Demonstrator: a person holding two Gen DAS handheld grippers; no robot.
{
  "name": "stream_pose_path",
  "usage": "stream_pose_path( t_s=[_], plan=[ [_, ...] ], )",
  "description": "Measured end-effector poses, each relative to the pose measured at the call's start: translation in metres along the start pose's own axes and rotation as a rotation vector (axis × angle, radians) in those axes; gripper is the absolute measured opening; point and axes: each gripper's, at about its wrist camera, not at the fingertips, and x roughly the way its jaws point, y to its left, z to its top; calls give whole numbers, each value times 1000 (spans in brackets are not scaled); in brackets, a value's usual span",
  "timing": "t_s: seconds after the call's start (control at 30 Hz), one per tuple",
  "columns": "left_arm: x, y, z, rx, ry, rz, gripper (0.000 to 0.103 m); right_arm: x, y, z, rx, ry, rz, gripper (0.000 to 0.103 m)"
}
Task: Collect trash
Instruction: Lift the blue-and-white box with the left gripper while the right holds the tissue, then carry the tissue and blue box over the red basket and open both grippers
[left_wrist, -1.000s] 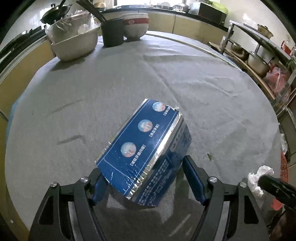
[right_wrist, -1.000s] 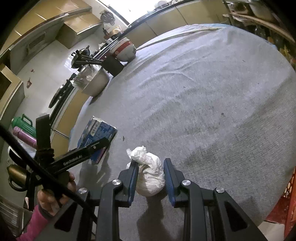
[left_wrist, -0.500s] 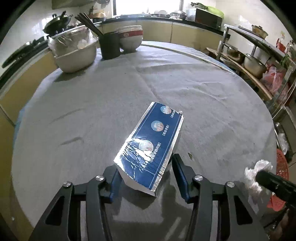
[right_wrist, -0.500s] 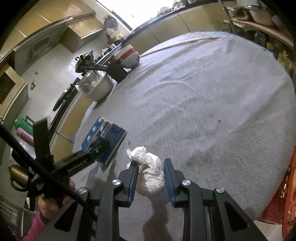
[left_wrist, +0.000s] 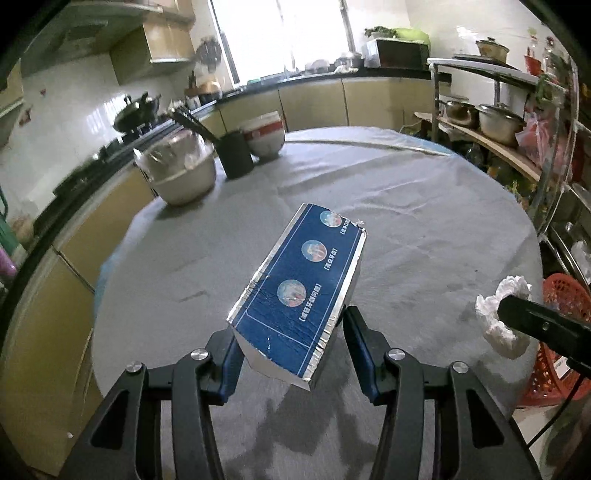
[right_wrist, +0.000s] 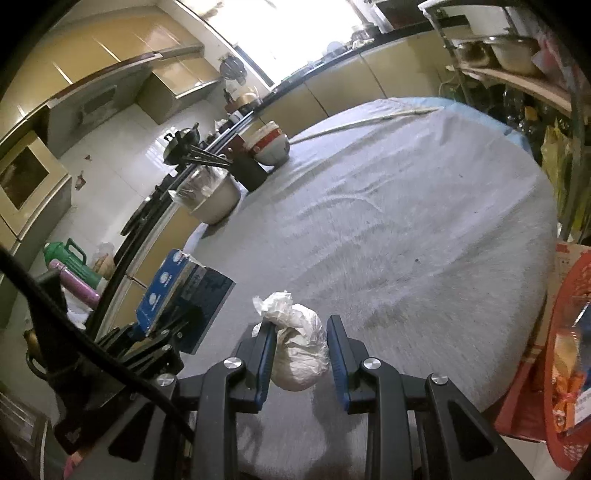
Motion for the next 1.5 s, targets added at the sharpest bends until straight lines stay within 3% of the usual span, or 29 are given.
stream_pose_path(
  t_s=[0.87,1.5],
  plan=[
    [-84,-38,-10,75,-145,50,53,-80,3,-19,-9,-133,42,30],
    [-116,-78,-13,120,-182,86,53,-136,-36,-27,58,-227,86,30]
  ],
)
